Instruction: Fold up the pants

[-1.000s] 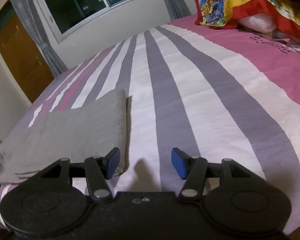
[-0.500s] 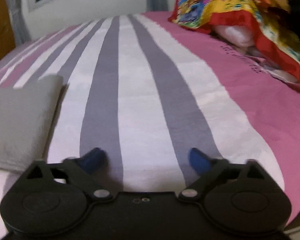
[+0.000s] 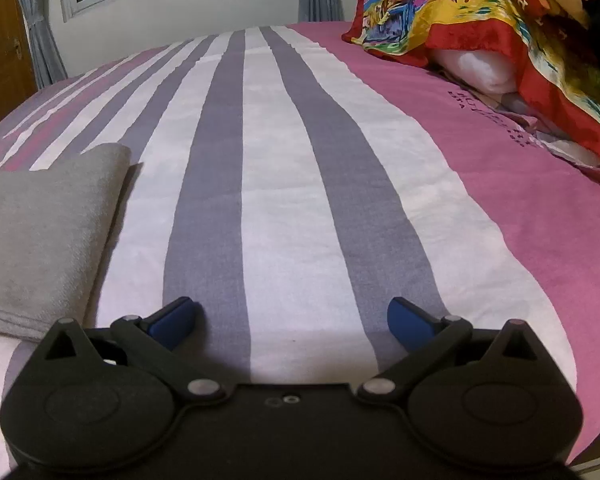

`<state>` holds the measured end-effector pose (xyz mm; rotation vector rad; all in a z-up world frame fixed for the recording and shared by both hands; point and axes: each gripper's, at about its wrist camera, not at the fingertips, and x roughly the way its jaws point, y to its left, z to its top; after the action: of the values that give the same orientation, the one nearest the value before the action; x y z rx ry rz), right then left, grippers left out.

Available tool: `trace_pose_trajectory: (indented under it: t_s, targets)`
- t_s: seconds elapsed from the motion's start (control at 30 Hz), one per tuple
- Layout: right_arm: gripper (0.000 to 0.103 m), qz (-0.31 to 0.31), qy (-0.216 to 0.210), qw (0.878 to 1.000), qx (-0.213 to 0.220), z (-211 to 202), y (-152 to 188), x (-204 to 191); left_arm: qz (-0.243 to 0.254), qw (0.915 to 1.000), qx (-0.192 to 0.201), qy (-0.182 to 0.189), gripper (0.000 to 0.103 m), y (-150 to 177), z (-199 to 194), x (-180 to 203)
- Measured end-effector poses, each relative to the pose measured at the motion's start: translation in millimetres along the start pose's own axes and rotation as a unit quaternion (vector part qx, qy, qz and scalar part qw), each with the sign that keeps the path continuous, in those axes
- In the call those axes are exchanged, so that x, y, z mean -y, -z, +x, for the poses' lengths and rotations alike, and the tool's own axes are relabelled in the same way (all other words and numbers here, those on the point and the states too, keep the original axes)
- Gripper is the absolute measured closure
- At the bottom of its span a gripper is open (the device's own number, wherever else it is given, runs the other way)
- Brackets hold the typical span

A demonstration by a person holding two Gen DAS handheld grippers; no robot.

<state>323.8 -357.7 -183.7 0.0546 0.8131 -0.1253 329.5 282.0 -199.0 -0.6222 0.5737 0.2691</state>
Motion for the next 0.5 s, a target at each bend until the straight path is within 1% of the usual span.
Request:
trace_pose_trajectory:
  t_s: [0.07,0.1,0.17,0.27,0.4,0.5]
  targets:
    - [0.000,0.000,0.002,1.000,0.000,0,0,-1,0.001,0.9997,0.017,0.017,0.085,-3,-12,7]
    - [0.000,-0.001,0.004,1.000,0.000,1,0,-1,0.011,0.9993,0.024,0.026,0.086,-5,-18,14]
    - [0.000,-0.001,0.003,1.000,0.000,0,0,-1,0.049,0.9975,0.035,0.038,0.086,-14,-29,37]
    - [0.000,0.007,-0.001,1.000,0.002,0,0,1,0.115,0.9901,0.047,0.065,0.086,-26,-42,84]
    - [0.000,0.009,-0.005,1.000,0.005,-2,1,3,0.196,0.9737,0.048,0.106,0.086,-28,-48,159]
    - [0.001,0.012,-0.011,1.000,0.007,-3,1,6,0.259,0.9553,0.043,0.137,0.086,-12,-47,216]
